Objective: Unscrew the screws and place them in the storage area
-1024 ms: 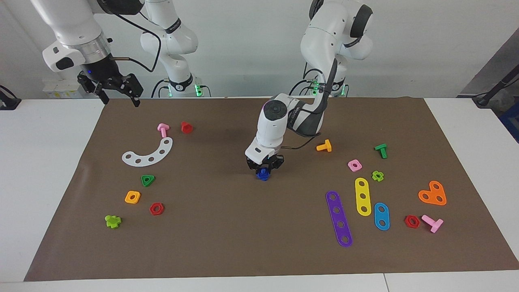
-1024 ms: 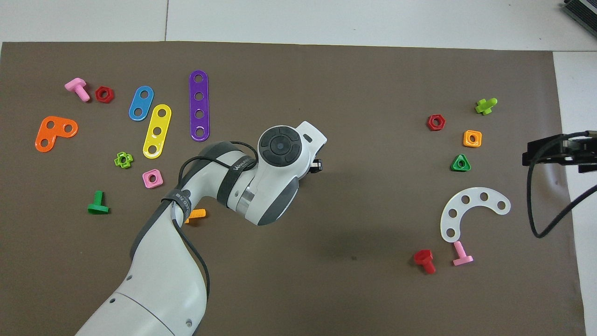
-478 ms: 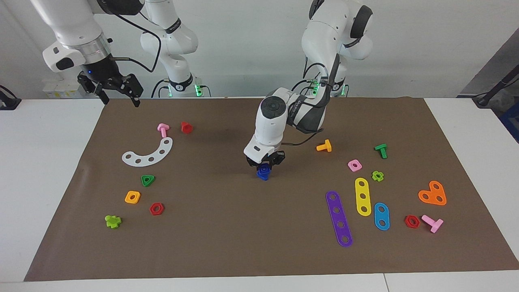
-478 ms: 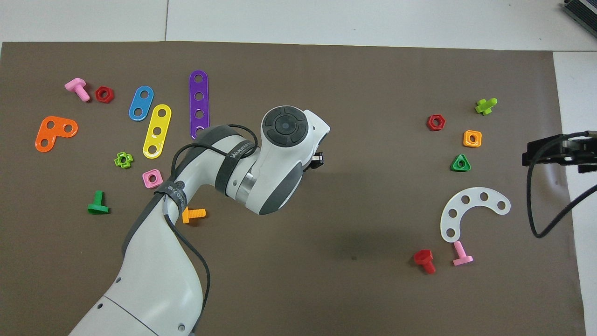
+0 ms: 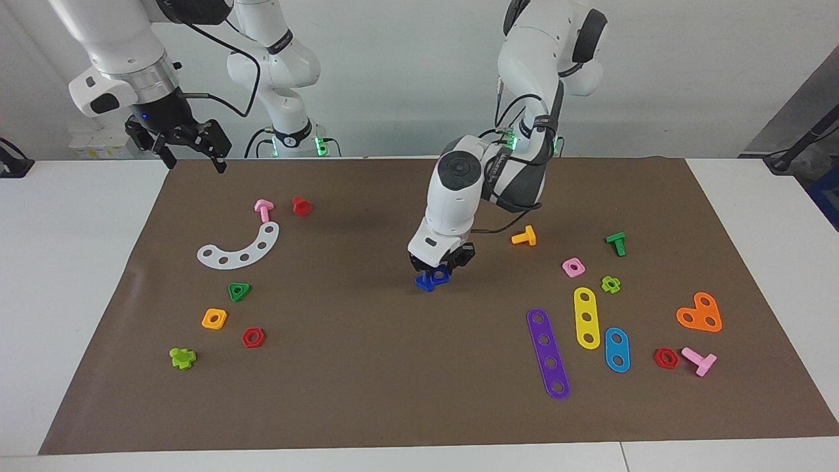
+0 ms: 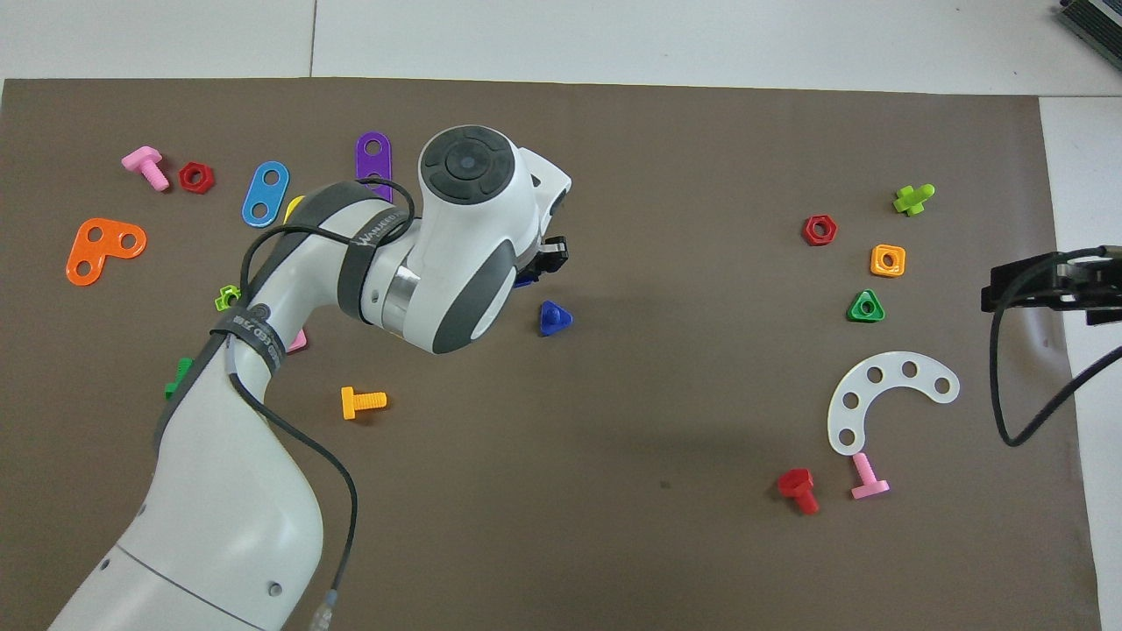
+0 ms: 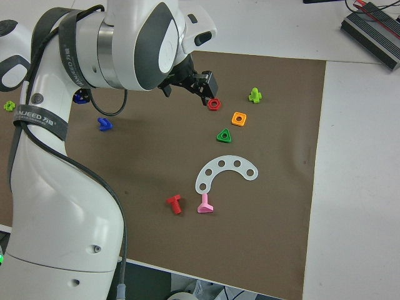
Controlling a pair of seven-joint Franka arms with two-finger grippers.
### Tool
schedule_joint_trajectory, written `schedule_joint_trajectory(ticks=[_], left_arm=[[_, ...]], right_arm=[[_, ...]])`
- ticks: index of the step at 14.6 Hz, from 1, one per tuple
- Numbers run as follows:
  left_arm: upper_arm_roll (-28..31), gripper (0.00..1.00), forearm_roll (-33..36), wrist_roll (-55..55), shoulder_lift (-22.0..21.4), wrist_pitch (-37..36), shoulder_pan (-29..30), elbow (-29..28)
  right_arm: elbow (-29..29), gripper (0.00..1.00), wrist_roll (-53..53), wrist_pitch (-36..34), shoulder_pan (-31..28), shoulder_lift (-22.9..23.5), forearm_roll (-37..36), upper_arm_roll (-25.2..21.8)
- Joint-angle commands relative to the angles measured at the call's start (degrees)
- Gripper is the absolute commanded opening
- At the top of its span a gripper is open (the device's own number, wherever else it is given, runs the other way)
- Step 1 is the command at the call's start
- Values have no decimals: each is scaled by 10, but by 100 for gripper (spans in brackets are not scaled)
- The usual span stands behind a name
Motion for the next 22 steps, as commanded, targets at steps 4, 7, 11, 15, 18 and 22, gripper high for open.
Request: schedule_joint_trajectory(ticks=[4, 7, 11, 15, 18, 22], left_arm=[[-4, 33, -23, 181, -72, -16, 105, -93], [-3, 33, -23, 265, -95, 0, 135, -156], [-3, 46, -23, 308, -124, 58, 143, -245], [-3, 54, -23, 309, -140, 131, 143, -306], [-2, 58, -23, 317, -141, 139, 150, -311], [-2, 100, -23, 323, -137, 131, 153, -282]], right_arm=[[-16, 100, 79, 89, 85, 51, 1, 10], [-8, 100, 203, 183, 183, 133, -8, 11], [7, 100, 304, 314, 264, 236, -2, 11], [6, 100, 328, 380, 321, 306, -9, 11], [-4, 100, 329, 414, 333, 331, -10, 11], [-10, 88, 321, 425, 345, 350, -30, 10]])
